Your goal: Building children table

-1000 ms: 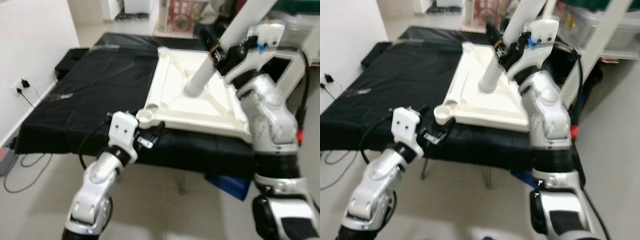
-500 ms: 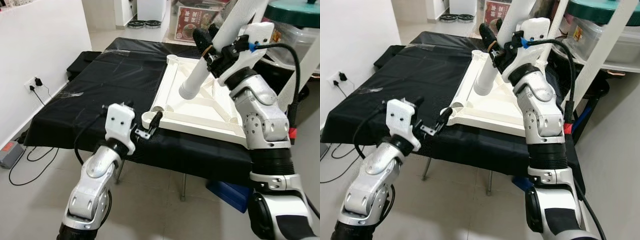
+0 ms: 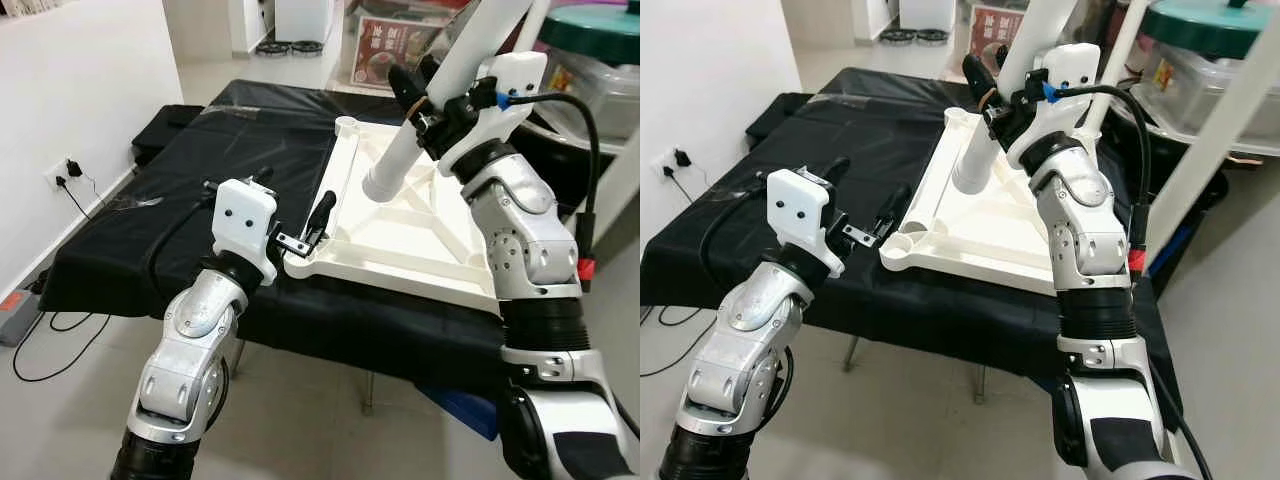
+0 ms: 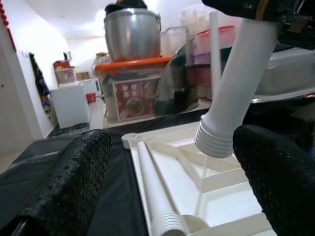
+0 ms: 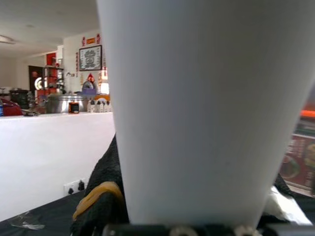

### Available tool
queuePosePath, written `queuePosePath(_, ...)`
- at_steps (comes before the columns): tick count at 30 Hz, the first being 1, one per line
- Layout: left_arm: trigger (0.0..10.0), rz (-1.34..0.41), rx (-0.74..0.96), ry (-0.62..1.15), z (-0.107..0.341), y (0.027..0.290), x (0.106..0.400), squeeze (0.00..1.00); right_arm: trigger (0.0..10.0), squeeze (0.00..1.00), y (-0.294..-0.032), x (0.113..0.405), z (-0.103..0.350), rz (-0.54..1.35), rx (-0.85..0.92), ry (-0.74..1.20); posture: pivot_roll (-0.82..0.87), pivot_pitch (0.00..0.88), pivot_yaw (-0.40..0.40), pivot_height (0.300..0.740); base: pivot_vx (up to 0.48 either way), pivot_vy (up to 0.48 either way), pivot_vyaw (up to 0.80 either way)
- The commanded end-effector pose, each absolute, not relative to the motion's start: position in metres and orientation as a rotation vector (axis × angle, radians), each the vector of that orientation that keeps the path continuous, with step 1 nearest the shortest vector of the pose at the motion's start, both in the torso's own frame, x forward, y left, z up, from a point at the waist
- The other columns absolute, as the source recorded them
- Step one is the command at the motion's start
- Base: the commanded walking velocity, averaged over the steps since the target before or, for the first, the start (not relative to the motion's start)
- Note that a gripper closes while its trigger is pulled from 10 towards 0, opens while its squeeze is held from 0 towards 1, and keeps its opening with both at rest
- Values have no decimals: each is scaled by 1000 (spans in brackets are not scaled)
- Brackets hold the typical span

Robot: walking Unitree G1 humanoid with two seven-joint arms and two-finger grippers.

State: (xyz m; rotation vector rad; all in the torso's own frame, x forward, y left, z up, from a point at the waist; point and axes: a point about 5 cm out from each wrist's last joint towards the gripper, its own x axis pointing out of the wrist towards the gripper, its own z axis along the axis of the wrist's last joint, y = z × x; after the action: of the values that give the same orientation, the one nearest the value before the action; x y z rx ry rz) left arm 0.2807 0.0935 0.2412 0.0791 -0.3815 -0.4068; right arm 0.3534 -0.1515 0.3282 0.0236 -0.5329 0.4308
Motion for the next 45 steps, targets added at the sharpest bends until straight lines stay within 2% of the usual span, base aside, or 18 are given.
queuePosePath(1, 10000, -413, 86, -364, 239, 93, 281, 0, 10000, 0, -152, 353, 333, 433, 11, -553, 124, 101, -70, 740, 296, 0, 0)
queuePosePath(11, 10000, -398, 80, -338, 234, 95, 280, 0, 10000, 0, -158, 356, 338, 477, 28, -540, 132, 110, -70, 740, 0, 0, 0)
queuePosePath(15, 10000, -402, 81, -310, 226, 97, 277, 0, 10000, 0, -172, 363, 350, 484, 30, -508, 133, 112, -71, 740, 0, 0, 0)
queuePosePath(19, 10000, -403, 82, -303, 225, 97, 277, 0, 10000, 0, -174, 365, 351, 484, 28, -505, 133, 112, -71, 740, 0, 0, 0)
queuePosePath(21, 10000, -451, 62, -237, 209, 95, 270, 0, 10000, 0, -172, 369, 349, 614, -25, -390, 136, 123, -68, 740, 0, 0, 0)
queuePosePath(26, 10000, -529, 53, -158, 190, 92, 260, 0, 10000, 0, -170, 369, 345, 745, -113, -301, 135, 127, -71, 740, 0, 0, 0)
queuePosePath(30, 10000, -545, 44, -105, 177, 94, 254, 0, 10000, 0, -159, 366, 345, 903, -66, -281, 134, 137, -71, 740, 0, 0, 0)
queuePosePath(31, 10000, -544, 39, -86, 173, 95, 253, 0, 10000, 0, -148, 360, 346, 1014, -32, -303, 135, 146, -75, 740, 0, 0, 0)
queuePosePath(32, 10000, -544, 39, -86, 173, 95, 253, 0, 10000, 0, -148, 360, 346, 1014, -32, -303, 135, 146, -75, 740, 0, 0, 0)
queuePosePath(34, 10000, -546, 30, -68, 168, 96, 250, 0, 10000, 0, -127, 350, 341, 1203, 46, -335, 133, 160, -77, 740, 0, 0, 0)
queuePosePath(39, 10000, -562, 17, -61, 168, 93, 247, 0, 10000, 0, -117, 347, 335, 1294, 97, -332, 146, 173, -81, 740, 0, 0, 0)
queuePosePath(45, 10000, -682, -53, -40, 174, 75, 223, 0, 10000, 0, -111, 362, 328, 1379, 81, -293, 164, 220, -90, 740, 0, 0, 0)
